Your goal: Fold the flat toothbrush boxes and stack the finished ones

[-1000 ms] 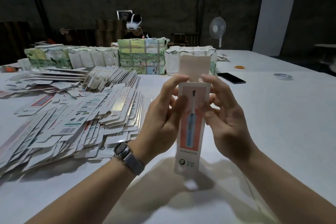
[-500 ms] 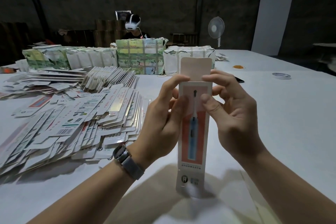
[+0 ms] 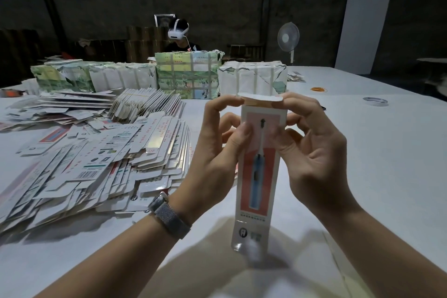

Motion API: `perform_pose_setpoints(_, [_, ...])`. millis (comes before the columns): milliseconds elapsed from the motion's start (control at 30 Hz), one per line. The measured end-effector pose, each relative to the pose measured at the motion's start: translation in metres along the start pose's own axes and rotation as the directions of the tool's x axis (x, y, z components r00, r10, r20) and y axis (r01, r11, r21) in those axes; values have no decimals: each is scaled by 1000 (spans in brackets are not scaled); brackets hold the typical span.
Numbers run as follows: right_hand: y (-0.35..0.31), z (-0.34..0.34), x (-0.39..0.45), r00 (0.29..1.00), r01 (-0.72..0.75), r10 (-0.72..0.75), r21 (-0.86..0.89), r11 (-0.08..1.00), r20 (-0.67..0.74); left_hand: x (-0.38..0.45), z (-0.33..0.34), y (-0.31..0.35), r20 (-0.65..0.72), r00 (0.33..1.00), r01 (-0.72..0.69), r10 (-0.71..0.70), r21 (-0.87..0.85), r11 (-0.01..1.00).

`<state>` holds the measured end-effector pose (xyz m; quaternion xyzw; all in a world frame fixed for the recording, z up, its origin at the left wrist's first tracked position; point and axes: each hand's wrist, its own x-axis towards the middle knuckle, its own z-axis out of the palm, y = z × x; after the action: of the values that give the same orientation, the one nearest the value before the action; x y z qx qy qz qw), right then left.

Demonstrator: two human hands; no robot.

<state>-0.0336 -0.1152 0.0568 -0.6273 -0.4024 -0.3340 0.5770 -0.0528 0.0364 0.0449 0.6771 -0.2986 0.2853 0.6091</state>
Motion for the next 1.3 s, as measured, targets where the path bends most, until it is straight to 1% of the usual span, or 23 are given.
perform_pose_setpoints(100, [-1,1,0,1000,11,-12,67,998,16,0,-2,2,17,1000,3,-2,-36,999])
perform_pose_setpoints(200, [-1,1,0,1000,5,-6,112,994,11,0,-3,0,27,999,-25,24,25,999])
perform_pose_setpoints(333, [2,0,0,1000,11,-12,44,999,11,0,-3,-4,31,996,-86,84,73,994])
perform_pose_setpoints(433, [3,0,0,997,70,-68,-34,997,45,1,-2,-4,8,995,-97,96,72,993])
perform_pose_setpoints(533, [3,-1,1,995,87,-85,-46,995,52,0,-2,-1,2,997,-77,77,76,994])
perform_pose_setpoints(600, [1,-1,1,997,65,-64,-23,998,50,0,-1,0,-5,996,-86,87,101,991])
perform_pose_setpoints(700, [-3,-1,1,999,-21,19,53,998,47,0,-1,-1,-13,994,-107,111,164,981])
perform_pose_setpoints(767, [-7,-1,2,998,-62,60,81,995,31,-1,1,-1,0,989,-147,151,217,965])
perform_pose_setpoints(867, [-11,0,3,998,-56,57,93,994,-9,-1,4,2,23,975,-218,220,287,933])
perform_pose_setpoints(967, [-11,2,3,999,-37,38,53,998,0,-1,5,2,32,966,-252,257,336,907])
perform_pose_setpoints(1033, [-10,1,3,1000,-10,10,23,1000,-2,-2,4,0,38,963,-262,266,361,895])
perform_pose_setpoints(1100, [-9,0,4,1000,0,0,31,1000,-16,-2,3,0,48,966,-254,255,380,890])
perform_pose_setpoints(1233, [-7,3,3,998,-44,49,101,994,-40,1,-5,-1,97,958,-282,269,483,829])
perform_pose_setpoints(1300, [-6,3,4,993,-96,103,126,987,-54,2,-10,-3,95,964,-263,249,492,830])
